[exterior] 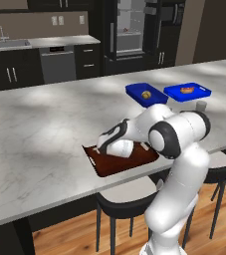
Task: Take the cakes from the fridge and place them on the empty tray on the dining counter.
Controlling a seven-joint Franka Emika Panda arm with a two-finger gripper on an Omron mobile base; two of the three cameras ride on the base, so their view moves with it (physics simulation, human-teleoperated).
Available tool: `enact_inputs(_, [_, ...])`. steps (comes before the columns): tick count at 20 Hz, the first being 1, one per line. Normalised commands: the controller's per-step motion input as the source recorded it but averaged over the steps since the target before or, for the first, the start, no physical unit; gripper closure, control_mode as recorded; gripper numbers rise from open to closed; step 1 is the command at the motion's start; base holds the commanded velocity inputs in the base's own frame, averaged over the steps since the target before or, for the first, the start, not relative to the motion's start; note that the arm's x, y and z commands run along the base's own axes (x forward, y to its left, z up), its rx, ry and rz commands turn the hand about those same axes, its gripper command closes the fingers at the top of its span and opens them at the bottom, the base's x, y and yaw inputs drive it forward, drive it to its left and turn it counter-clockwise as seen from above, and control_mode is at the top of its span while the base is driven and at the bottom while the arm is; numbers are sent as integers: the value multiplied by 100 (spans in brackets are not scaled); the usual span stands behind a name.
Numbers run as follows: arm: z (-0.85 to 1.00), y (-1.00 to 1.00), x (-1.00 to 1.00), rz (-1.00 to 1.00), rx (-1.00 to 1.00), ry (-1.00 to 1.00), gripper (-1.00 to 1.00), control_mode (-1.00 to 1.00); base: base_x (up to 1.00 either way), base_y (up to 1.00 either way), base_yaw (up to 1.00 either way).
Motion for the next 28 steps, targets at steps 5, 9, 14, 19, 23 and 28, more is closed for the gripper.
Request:
enact_inputs(5, [0, -52, -69, 0, 0, 10, -100, -100, 0, 0, 0])
enact_inputs(9, [38, -18, -17, 0, 0, 7, -100, -100, 0, 0, 0])
enact_inputs(14, [98, -1, -2, 0, 0, 0, -100, -100, 0, 0, 0])
enact_inputs(19, [100, -19, -37, 0, 0, 0, -100, -100, 0, 0, 0])
enact_inputs(23, [100, -60, -71, 0, 0, 0, -100, -100, 0, 0, 0])
enact_inputs(28, [100, -87, -98, -2, 0, -1, -100, -100, 0, 0, 0])
